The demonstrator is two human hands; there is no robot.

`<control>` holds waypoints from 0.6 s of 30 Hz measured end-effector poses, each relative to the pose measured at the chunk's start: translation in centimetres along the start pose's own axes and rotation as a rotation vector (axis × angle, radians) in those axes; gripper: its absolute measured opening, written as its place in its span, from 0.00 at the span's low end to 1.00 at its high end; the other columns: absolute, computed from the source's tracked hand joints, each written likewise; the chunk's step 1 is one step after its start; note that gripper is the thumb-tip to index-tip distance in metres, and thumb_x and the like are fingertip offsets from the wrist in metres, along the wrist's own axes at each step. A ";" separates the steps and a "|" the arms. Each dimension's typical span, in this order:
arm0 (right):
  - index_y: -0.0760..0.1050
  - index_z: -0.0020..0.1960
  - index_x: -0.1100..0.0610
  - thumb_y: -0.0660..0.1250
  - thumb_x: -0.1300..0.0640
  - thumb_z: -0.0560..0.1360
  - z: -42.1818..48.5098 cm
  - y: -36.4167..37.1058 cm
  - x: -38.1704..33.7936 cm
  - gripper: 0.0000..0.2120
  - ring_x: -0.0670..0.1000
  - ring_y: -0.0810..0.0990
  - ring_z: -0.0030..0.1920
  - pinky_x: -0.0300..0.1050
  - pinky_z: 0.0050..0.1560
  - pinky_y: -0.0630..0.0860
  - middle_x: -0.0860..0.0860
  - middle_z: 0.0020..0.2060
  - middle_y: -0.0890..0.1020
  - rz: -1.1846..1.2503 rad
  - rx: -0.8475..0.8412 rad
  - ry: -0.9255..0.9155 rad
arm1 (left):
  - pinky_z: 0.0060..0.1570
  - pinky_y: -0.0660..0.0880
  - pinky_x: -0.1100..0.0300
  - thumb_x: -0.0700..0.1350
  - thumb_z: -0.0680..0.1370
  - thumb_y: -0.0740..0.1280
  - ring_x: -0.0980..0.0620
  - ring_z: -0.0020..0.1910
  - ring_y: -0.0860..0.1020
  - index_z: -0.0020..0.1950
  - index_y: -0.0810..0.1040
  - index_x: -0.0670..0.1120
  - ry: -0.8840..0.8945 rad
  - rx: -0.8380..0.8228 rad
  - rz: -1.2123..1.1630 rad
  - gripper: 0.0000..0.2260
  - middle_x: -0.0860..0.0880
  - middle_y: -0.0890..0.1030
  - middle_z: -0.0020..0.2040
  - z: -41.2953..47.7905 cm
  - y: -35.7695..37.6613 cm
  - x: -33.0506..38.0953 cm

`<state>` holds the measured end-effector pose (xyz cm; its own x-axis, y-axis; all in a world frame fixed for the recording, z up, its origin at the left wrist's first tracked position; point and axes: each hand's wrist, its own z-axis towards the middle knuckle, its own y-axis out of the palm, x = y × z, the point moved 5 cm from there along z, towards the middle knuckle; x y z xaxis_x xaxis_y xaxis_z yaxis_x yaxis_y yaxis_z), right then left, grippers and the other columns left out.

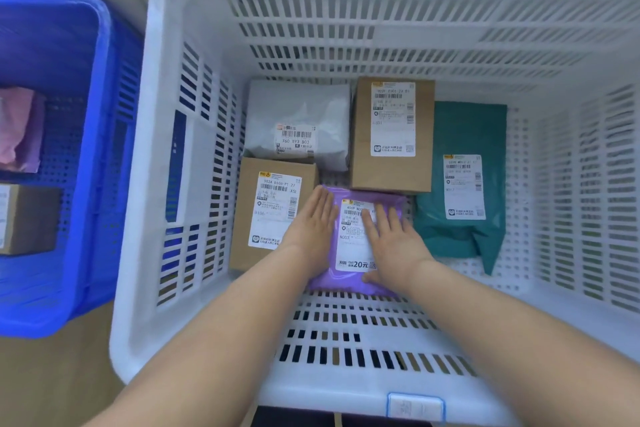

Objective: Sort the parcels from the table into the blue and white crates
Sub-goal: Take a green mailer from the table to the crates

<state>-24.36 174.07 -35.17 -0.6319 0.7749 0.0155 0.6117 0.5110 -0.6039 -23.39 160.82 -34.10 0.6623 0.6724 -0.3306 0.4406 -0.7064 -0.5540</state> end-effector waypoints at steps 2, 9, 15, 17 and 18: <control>0.31 0.78 0.63 0.61 0.31 0.74 0.9 0.5 -0.5 0.56 0.66 0.45 0.79 0.62 0.76 0.52 0.64 0.78 0.41 -0.011 -0.003 0.012 | 0.72 0.32 0.35 0.62 0.83 0.46 0.34 0.79 0.42 0.80 0.40 0.35 0.007 -0.004 0.072 0.37 0.35 0.44 0.80 0.7 0.4 0.4; 0.29 0.77 0.64 0.57 0.28 0.74 2.7 1.5 -1.0 0.56 0.66 0.46 0.78 0.64 0.75 0.55 0.65 0.78 0.40 -0.097 -0.026 0.029 | 0.61 0.28 0.25 0.62 0.82 0.52 0.30 0.78 0.47 0.81 0.53 0.39 0.040 -0.021 0.206 0.35 0.34 0.51 0.80 2.1 1.0 1.4; 0.32 0.79 0.61 0.63 0.33 0.74 1.0 -0.1 -0.6 0.55 0.64 0.48 0.79 0.60 0.75 0.57 0.63 0.79 0.40 0.033 -0.097 0.027 | 0.70 0.33 0.32 0.60 0.83 0.51 0.35 0.80 0.46 0.81 0.47 0.38 0.005 0.051 0.126 0.35 0.36 0.49 0.80 0.6 -0.6 0.3; 0.42 0.81 0.57 0.63 0.35 0.75 -0.2 -1.4 -0.1 0.47 0.60 0.55 0.78 0.55 0.74 0.62 0.60 0.80 0.47 0.255 -0.066 0.043 | 0.72 0.34 0.34 0.56 0.83 0.53 0.36 0.80 0.45 0.81 0.51 0.40 0.031 0.079 0.055 0.31 0.37 0.48 0.81 -1.0 -1.4 -0.5; 0.50 0.81 0.55 0.62 0.36 0.77 -0.8 -2.1 0.3 0.41 0.58 0.60 0.77 0.53 0.72 0.65 0.58 0.79 0.53 0.366 -0.031 0.063 | 0.72 0.34 0.35 0.55 0.83 0.54 0.37 0.80 0.45 0.81 0.53 0.41 0.037 0.081 0.024 0.30 0.37 0.48 0.81 -1.9 -1.7 -0.9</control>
<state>-25.41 173.55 -33.28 -0.3384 0.9294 -0.1473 0.8067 0.2060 -0.5539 -23.59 161.01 -31.36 0.6942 0.6462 -0.3170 0.3753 -0.7007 -0.6067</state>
